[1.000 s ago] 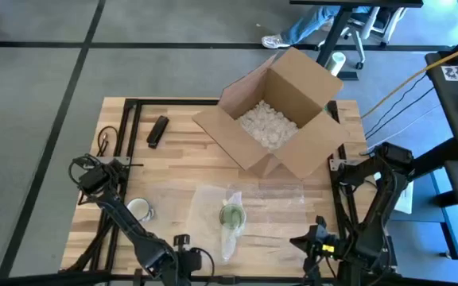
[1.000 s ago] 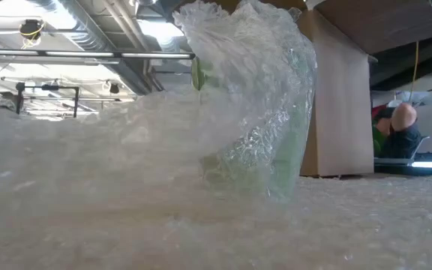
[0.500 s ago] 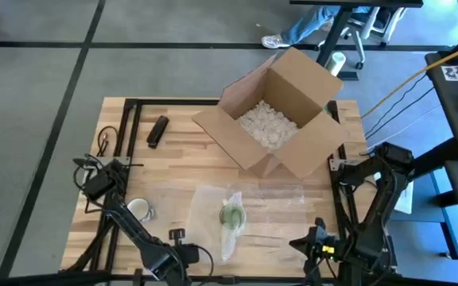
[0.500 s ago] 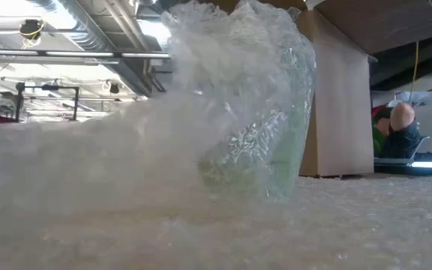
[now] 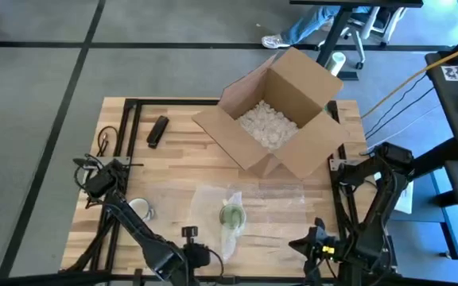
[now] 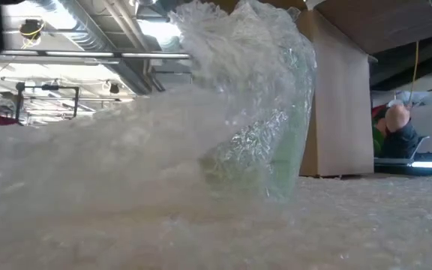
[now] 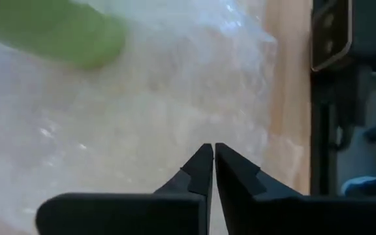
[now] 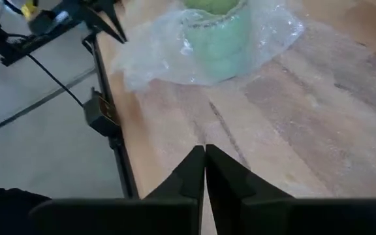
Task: Wrap mug
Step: Wrap the green mug with bubble wrap
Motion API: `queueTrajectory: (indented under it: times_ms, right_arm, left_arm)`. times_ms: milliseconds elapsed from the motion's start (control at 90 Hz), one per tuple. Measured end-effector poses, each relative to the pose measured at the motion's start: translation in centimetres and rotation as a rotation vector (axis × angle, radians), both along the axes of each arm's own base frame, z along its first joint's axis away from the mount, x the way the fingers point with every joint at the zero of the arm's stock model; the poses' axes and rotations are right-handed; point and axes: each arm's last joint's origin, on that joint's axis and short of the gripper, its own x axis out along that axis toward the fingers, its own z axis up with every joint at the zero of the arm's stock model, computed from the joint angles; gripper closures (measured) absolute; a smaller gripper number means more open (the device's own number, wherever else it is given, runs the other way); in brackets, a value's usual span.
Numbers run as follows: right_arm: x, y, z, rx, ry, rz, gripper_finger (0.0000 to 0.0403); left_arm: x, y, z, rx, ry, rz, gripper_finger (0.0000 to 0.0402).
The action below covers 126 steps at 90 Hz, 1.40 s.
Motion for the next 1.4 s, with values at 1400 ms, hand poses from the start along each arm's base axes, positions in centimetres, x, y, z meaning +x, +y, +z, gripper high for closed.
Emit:
queueTrajectory:
  times_ms: [1400]
  right_arm:
    - [7.5, -1.6, 1.0, -0.161, 0.036, 0.299, 0.0403]
  left_arm:
    - [-1.6, 14.9, 3.2, -0.048, -0.126, 0.083, 0.0401]
